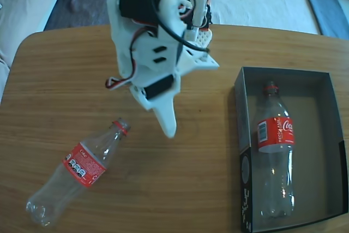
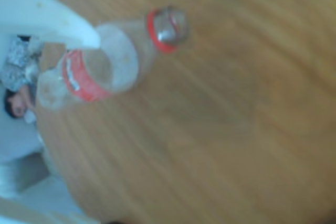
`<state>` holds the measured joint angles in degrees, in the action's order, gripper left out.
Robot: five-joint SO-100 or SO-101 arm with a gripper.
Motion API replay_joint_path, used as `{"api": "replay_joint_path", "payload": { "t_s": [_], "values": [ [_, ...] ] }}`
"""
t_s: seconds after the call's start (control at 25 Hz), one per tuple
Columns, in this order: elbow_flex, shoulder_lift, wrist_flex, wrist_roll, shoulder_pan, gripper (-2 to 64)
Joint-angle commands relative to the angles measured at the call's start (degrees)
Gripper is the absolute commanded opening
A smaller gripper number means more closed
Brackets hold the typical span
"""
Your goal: Grasp the bottles and put them in the box.
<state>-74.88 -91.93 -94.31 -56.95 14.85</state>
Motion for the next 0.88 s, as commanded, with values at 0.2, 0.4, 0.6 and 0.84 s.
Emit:
{"api": "replay_joint_path", "payload": {
  "t_s": [0.2,0.4,0.6,0.84],
  "values": [
    [-6.8,-5.5,-3.2,-12.4,6.9,42.0],
    [-8.9,-4.7,1.0,-18.6,9.1,42.0],
    [-14.3,-4.7,7.9,-24.4,13.0,42.0],
    [-19.7,-4.1,15.9,-28.8,18.2,42.0]
  ]
}}
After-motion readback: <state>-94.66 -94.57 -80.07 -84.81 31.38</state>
